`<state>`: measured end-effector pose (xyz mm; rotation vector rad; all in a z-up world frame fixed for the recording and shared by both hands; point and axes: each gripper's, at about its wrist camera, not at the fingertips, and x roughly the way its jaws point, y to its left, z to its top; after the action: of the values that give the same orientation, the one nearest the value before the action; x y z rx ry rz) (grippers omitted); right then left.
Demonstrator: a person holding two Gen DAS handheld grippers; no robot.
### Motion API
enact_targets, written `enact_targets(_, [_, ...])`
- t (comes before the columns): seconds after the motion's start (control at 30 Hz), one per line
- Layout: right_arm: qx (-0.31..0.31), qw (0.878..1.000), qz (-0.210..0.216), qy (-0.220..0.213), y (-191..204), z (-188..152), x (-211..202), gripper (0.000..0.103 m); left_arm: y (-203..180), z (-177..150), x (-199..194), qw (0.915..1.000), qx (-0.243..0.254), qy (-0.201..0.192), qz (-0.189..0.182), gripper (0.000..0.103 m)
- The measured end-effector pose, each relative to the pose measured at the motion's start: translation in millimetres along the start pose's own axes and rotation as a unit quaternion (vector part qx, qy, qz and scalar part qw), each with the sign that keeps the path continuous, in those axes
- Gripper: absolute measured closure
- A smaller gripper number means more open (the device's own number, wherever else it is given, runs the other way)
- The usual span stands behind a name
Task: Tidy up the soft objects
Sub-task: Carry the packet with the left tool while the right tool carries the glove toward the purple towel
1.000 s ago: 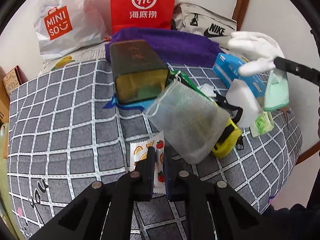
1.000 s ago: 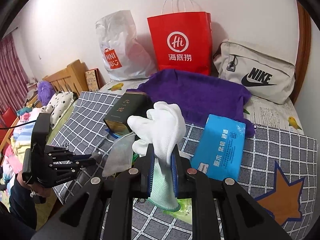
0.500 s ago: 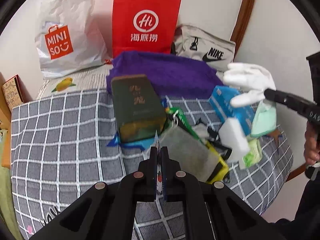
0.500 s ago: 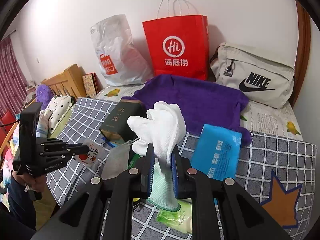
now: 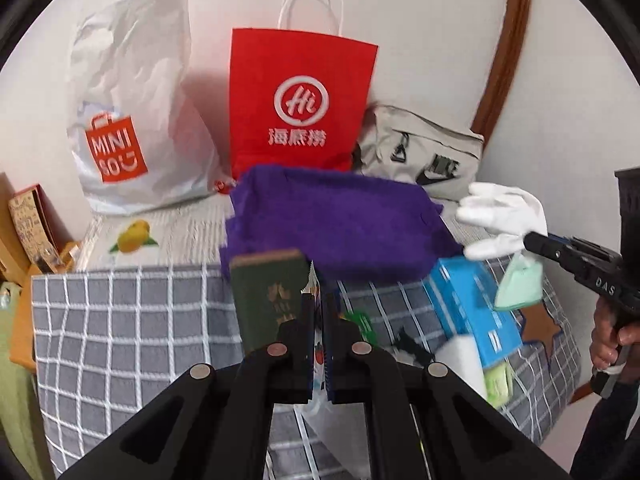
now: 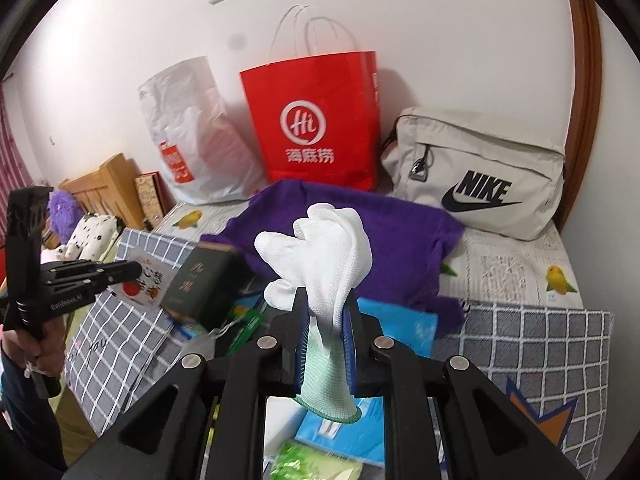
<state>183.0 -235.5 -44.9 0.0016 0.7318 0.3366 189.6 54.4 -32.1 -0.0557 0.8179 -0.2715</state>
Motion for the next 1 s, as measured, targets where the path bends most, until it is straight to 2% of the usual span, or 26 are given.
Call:
enact_targets(0.27, [0.01,1.0,-0.019,0.003,-17.4,19.8,27.8,0.088,2.9,33.8,25.1,0.9997,-0.003,-0.002,0.024,0.099])
enact_targets(0.73, [0.036,0.999,-0.033,0.019,-45.3,53.1,92.8,0.088,8.0,81.2,99.0,0.9997,0.001,0.013,0.021,0.099])
enact_targets(1.0, [0.033,0.997,-0.043,0.048,-59.0,71.5,145.2,0.088,14.5,104.1,143.4,0.9993,0.004,0.031,0.021,0.099])
